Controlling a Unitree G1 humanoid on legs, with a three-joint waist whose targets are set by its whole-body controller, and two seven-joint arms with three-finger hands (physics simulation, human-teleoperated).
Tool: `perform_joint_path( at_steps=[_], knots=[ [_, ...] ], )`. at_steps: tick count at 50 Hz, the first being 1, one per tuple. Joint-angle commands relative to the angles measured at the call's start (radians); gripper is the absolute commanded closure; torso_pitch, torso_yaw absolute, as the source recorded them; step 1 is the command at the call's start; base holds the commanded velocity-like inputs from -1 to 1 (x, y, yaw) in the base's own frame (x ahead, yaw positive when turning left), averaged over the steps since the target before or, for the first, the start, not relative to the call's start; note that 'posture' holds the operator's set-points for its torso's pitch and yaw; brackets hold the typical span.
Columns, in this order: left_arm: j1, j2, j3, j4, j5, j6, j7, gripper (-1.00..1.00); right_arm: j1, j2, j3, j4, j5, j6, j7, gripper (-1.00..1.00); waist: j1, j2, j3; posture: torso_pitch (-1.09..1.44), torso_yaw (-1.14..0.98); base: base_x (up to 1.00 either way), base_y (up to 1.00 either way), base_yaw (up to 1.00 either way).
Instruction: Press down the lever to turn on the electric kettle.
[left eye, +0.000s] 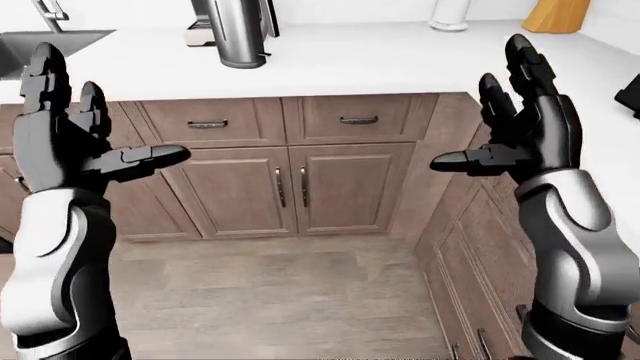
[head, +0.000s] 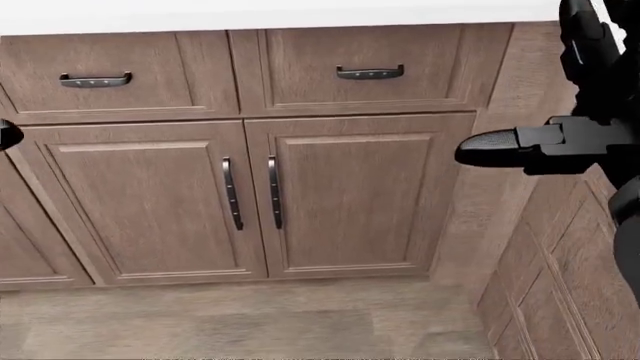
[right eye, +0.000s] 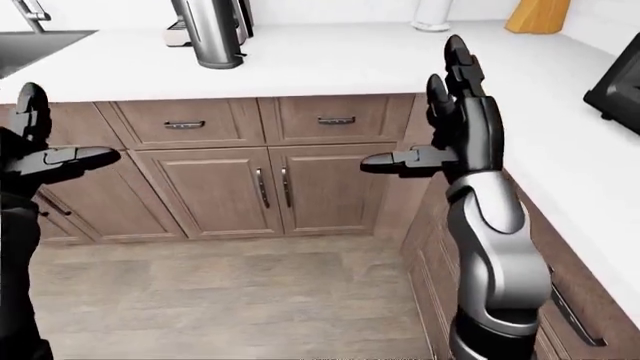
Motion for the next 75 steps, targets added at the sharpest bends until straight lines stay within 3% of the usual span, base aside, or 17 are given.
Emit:
perform_joint_path(
  at_steps=[1,19,24,28,34,38,39,42,47,49,51,52,54,61,64,70,75],
  knots=[
    [-0.035,0.029,0.011,-0.020,-0.017,-0.031,0.012,-1.00,-0.041,-0.021,-0.005,-0.022,0.016,-0.023,-0.013,-1.00,0.000,0.002,-0.020,0.00,0.00,0.00,0.00,0.00],
    [-0.076,0.133,0.049,0.012,-0.089,-0.040,0.056,-1.00,-0.146,-0.110,-0.023,-0.011,0.096,0.032,-0.029,-1.00,-0.003,0.007,-0.026,0.00,0.00,0.00,0.02,0.00],
    [-0.076,0.143,0.058,0.020,-0.098,-0.044,0.058,-1.00,-0.165,-0.125,-0.024,-0.011,0.106,0.042,-0.035,-1.00,-0.006,0.048,-0.018,0.00,0.00,0.00,0.16,0.00],
    [-0.077,0.150,0.062,0.018,-0.111,-0.039,0.066,-1.00,-0.168,-0.128,-0.022,-0.008,0.106,0.041,-0.034,-1.00,-0.009,0.052,-0.016,0.00,0.00,0.01,0.16,0.00],
    [-0.072,0.148,0.058,0.018,-0.113,-0.044,0.068,-1.00,-0.168,-0.130,-0.021,-0.008,0.107,0.043,-0.032,-1.00,-0.006,0.008,-0.012,0.00,0.00,0.01,0.16,0.00],
    [-0.069,0.148,0.059,0.025,-0.111,-0.051,0.066,-1.00,-0.171,-0.130,-0.016,-0.007,0.101,0.043,-0.027,-1.00,0.001,-0.057,-0.014,0.00,0.00,0.00,0.16,0.00],
    [-0.069,0.148,0.059,0.025,-0.111,-0.051,0.067,-1.00,-0.171,-0.130,-0.016,-0.006,0.100,0.043,-0.026,-1.00,-0.009,-0.018,-0.015,0.00,0.00,0.01,0.16,0.00],
    [-0.069,0.150,0.061,0.027,-0.112,-0.051,0.066,-1.00,-0.174,-0.130,-0.017,-0.010,0.101,0.051,-0.024,-1.00,-0.007,-0.038,-0.024,0.00,0.00,0.00,0.16,0.00],
    [-0.077,0.173,0.077,0.039,-0.131,-0.043,0.073,-1.00,-0.175,-0.133,-0.019,-0.013,0.101,0.058,-0.017,-1.00,-0.005,0.001,-0.007,0.00,0.00,0.00,0.16,0.00],
    [-0.074,0.175,0.077,0.042,-0.131,-0.048,0.074,-1.00,-0.185,-0.137,-0.020,-0.014,0.104,0.065,-0.017,-1.00,-0.009,0.036,-0.007,0.00,0.00,0.00,0.16,0.00],
    [-0.076,0.180,0.079,0.046,-0.133,-0.049,0.075,-1.00,-0.187,-0.138,-0.020,-0.014,0.104,0.065,-0.016,-1.00,-0.012,0.110,-0.027,0.00,0.00,0.00,0.16,0.00],
    [-0.076,0.180,0.079,0.048,-0.134,-0.049,0.076,-1.00,-0.187,-0.138,-0.020,-0.014,0.105,0.065,-0.016,-1.00,-0.006,0.077,-0.019,0.00,0.00,0.00,0.16,0.00],
    [-0.075,0.178,0.075,0.048,-0.132,-0.053,0.079,-1.00,-0.181,-0.136,-0.019,-0.016,0.104,0.062,-0.015,-1.00,-0.006,0.075,-0.012,0.00,0.00,0.01,0.16,0.00],
    [-0.074,0.180,0.076,0.052,-0.132,-0.058,0.076,-1.00,-0.179,-0.140,-0.021,-0.020,0.106,0.065,-0.011,-1.00,-0.007,0.003,-0.007,0.00,0.00,0.01,0.17,0.00],
    [-0.069,0.178,0.076,0.059,-0.127,-0.066,0.073,-1.00,-0.190,-0.144,-0.021,-0.016,0.107,0.070,-0.011,-1.00,-0.006,-0.058,-0.016,0.00,0.00,0.01,0.16,0.00],
    [-0.070,0.180,0.077,0.054,-0.131,-0.064,0.077,-1.00,-0.169,-0.143,-0.025,-0.022,0.103,0.061,-0.002,-1.00,-0.005,-0.031,-0.023,0.00,0.00,0.00,0.16,0.00],
    [-0.071,0.179,0.076,0.053,-0.131,-0.063,0.077,-1.00,-0.161,-0.143,-0.024,-0.019,0.095,0.050,0.010,-1.00,-0.009,0.030,-0.006,0.00,0.00,0.01,0.15,0.00]
  ],
)
